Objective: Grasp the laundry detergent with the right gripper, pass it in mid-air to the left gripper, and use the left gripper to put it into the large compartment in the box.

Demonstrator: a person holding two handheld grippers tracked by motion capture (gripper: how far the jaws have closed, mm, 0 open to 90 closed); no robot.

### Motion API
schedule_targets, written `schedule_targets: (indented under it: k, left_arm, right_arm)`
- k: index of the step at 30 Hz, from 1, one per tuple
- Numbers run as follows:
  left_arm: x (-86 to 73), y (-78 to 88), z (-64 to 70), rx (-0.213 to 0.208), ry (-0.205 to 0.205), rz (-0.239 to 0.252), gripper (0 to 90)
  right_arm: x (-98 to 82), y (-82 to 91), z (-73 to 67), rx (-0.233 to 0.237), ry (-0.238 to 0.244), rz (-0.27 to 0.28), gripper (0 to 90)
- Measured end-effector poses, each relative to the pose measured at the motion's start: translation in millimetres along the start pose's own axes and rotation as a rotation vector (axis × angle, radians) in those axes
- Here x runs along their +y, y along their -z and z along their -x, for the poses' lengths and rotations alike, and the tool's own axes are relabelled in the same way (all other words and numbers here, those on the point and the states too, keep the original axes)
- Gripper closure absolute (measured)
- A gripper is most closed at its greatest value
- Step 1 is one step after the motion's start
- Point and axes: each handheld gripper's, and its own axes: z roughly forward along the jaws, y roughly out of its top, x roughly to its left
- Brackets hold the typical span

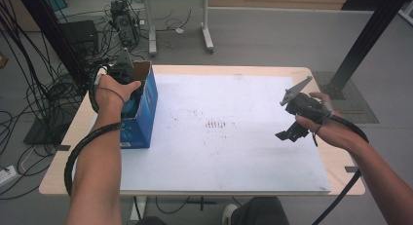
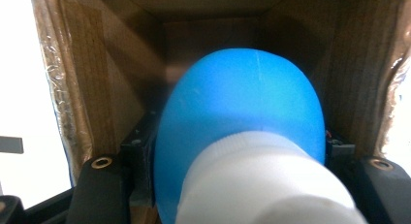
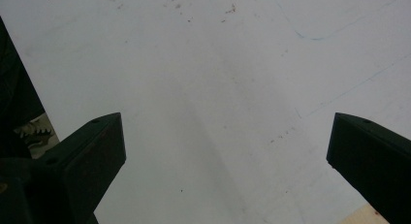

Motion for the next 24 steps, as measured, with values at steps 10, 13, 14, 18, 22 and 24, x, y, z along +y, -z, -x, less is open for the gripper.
schedule_targets:
  k: [10,13,14,18,22,24]
  left_arm:
    - [-0.5,0.1,0.3,0.001,-0.001,-0.001,36.1]
    - [-0.5,0.2,0.5,0.001,-0.002,-0.002,36.2]
    - [-0.6,0.2,0.5,0.001,-0.002,-0.001,36.1]
    - [-0.5,0.1,0.5,0.001,-0.002,-0.002,36.1]
    - [-0.5,0.0,0.3,0.002,-0.002,0.002,36.1]
    - [-0.6,-0.1,-0.1,-0.001,0.000,0.003,36.1]
  right_arm:
    - [0.7,0.3,-0.2,-0.001,0.001,0.001,0.4]
    - [0.5,0.9,-0.2,-0.004,0.002,0.001,0.4]
    - [0.3,1.0,-0.3,-0.004,0.002,0.000,0.4]
    - [0.1,1.8,-0.4,-0.005,0.002,0.001,0.4]
    - [0.3,2.5,-0.5,-0.007,0.000,0.002,0.4]
    - [0.4,3.1,-0.5,-0.008,0.001,0.001,0.4]
